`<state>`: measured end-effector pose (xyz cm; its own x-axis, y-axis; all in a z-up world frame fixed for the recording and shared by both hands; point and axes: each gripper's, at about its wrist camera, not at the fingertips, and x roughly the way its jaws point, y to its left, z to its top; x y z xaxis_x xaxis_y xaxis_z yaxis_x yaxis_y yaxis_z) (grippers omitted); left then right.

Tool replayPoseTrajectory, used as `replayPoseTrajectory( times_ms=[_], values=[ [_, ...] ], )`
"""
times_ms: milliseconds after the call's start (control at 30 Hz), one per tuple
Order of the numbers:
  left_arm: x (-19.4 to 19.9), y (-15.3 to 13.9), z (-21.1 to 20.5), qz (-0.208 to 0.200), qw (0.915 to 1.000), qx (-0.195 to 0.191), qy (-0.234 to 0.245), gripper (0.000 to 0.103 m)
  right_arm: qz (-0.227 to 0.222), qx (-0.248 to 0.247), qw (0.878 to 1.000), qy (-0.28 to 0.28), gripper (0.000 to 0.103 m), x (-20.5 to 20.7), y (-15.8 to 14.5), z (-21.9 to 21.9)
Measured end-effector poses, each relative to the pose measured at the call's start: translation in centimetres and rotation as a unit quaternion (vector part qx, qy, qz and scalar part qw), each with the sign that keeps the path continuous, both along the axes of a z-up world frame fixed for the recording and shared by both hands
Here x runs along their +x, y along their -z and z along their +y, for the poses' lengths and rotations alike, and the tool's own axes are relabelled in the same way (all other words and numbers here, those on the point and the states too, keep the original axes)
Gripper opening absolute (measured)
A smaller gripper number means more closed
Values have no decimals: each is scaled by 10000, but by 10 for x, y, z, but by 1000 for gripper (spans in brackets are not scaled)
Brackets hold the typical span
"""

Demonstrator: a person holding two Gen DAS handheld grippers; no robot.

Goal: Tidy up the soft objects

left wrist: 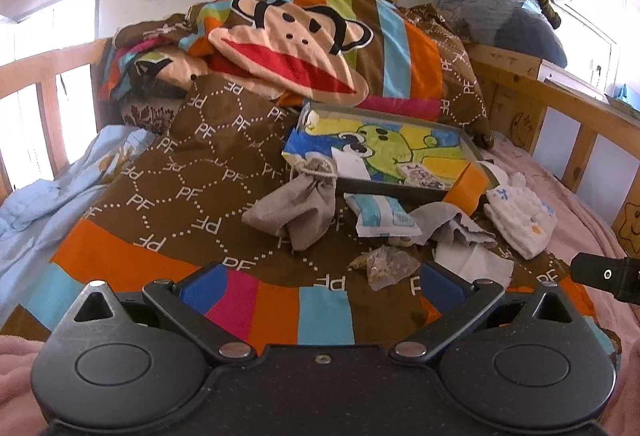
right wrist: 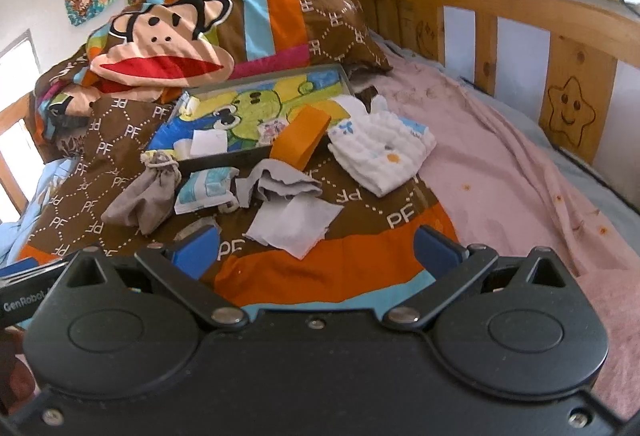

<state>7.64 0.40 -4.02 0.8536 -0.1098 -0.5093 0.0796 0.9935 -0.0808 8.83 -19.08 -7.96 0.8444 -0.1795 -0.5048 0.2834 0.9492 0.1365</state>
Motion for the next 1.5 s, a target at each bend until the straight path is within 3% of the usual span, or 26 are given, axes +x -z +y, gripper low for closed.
replayPoseTrajectory(
  times_ms=[300,633,767,933,1033,1133,1267,1500],
  values=[
    [14,7,4,274,9996,-59,-73,102,337,64,9992,-193,103,22,8,4],
    [38,17,12,580,9978,-321,-15,102,755,-318,9950,-565,103,95,16,-2],
    [58,26,8,615,9967,-437,306,102,887,-293,9933,-681,103,117,25,-8],
    [87,38,-5,494,9937,-253,970,102,1065,-437,9881,-1023,102,136,39,-5],
    [106,47,-12,444,9885,-67,1444,101,1149,-530,9862,-1064,102,146,46,-4],
    [123,59,-16,591,9822,-50,1783,99,1231,-323,9860,-1082,102,152,54,-10],
    [135,67,-19,629,9771,-24,2034,90,1227,-100,9855,-1170,88,156,61,-16],
    [151,74,-22,741,9714,-143,2250,76,1220,-261,9811,-1477,78,168,72,-5]
  ],
)
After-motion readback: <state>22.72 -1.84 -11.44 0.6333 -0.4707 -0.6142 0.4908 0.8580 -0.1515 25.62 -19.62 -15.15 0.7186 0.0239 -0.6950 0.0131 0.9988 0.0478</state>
